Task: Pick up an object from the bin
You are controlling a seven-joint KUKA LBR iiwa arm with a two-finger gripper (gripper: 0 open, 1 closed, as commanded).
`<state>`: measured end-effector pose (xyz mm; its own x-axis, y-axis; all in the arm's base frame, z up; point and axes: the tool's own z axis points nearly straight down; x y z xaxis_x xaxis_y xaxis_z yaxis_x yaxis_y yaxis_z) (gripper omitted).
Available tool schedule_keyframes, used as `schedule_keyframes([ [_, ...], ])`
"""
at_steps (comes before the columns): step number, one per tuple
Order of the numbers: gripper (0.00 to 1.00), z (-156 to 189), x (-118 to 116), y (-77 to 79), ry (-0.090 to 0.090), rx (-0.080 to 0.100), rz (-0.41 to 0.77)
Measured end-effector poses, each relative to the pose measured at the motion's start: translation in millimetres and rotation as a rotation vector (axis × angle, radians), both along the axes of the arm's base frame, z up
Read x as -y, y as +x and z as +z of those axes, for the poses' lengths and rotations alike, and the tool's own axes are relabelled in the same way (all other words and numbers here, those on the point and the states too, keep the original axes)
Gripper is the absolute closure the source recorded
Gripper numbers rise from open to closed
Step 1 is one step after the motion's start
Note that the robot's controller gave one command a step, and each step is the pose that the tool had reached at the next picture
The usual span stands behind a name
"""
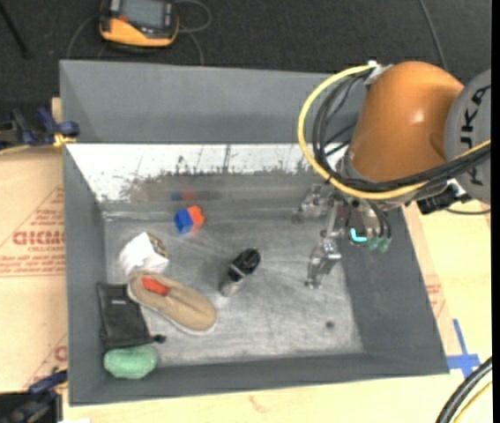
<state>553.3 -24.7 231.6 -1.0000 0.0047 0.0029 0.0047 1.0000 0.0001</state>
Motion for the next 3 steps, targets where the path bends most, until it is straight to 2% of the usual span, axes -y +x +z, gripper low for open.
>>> schedule_keyframes([
  [1, 0.00, 3, 0, 1.4, -0.001, 0.007, 0.001],
  [2, 0.00, -51, -21, 10.3, -0.001, 0.010, 0.131],
  [3, 0.00, -70, -78, 37.0, 0.000, 0.008, 0.296],
])
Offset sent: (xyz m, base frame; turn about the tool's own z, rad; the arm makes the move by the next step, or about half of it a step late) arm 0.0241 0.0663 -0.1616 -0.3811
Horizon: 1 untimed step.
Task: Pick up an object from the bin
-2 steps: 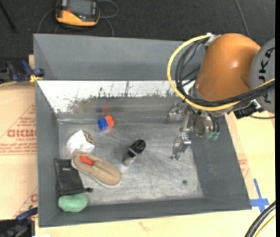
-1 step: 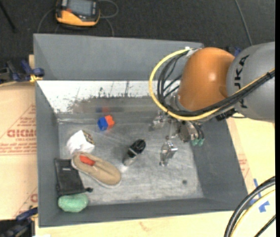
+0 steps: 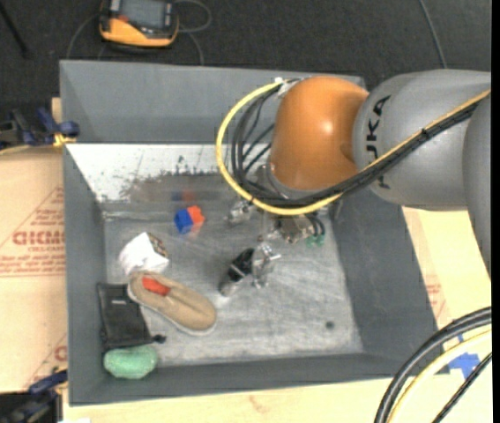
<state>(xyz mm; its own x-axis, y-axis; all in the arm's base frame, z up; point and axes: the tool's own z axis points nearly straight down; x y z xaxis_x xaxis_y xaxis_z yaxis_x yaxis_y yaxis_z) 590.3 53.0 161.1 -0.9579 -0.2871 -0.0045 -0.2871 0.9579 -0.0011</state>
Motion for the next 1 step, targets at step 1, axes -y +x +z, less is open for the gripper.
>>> schedule_keyframes([
  [1, 0.00, -29.7, 4.7, -0.4, -0.001, -0.001, 0.272],
])
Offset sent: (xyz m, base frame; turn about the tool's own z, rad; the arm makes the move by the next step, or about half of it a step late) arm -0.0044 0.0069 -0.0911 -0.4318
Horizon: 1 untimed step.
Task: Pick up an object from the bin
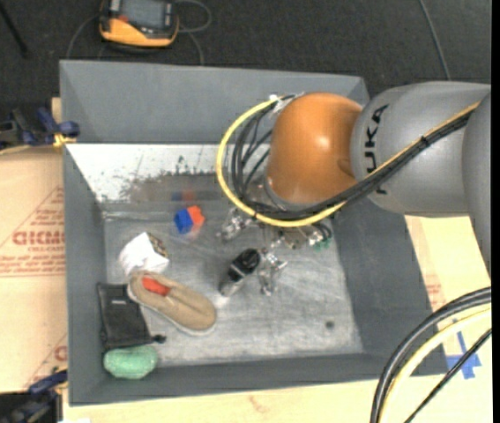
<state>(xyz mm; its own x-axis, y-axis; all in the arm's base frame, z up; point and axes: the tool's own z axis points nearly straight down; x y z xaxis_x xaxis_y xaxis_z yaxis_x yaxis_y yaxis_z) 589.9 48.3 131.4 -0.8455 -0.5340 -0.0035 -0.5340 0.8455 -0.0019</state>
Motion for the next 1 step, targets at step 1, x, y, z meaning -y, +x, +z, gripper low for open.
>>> schedule_keyframes([
  [1, 0.00, -57.2, -8.5, -1.5, -0.001, 0.002, 0.155],
])
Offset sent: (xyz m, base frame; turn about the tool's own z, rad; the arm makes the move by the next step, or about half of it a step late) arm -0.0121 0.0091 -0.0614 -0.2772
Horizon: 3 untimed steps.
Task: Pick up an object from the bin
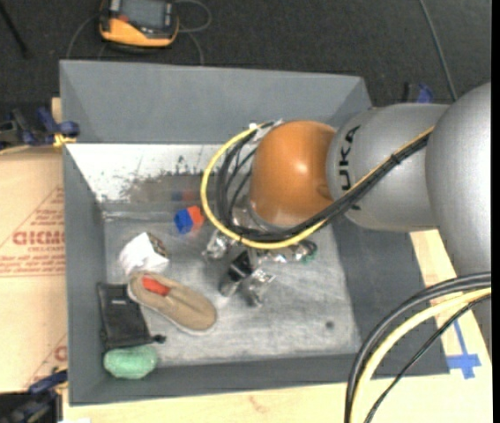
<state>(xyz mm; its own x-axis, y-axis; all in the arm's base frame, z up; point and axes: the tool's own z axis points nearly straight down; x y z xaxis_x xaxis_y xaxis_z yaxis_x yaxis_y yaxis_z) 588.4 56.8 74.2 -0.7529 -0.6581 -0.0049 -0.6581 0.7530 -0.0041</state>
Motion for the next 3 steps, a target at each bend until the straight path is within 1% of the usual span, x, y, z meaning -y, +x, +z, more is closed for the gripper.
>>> schedule_keyframes([
  [1, 1.00, -6.4, -1.6, -0.5, 0.001, 0.011, 0.067],
  [3, 1.00, -1.1, -1.2, -1.9, 0.000, 0.007, 0.081],
])
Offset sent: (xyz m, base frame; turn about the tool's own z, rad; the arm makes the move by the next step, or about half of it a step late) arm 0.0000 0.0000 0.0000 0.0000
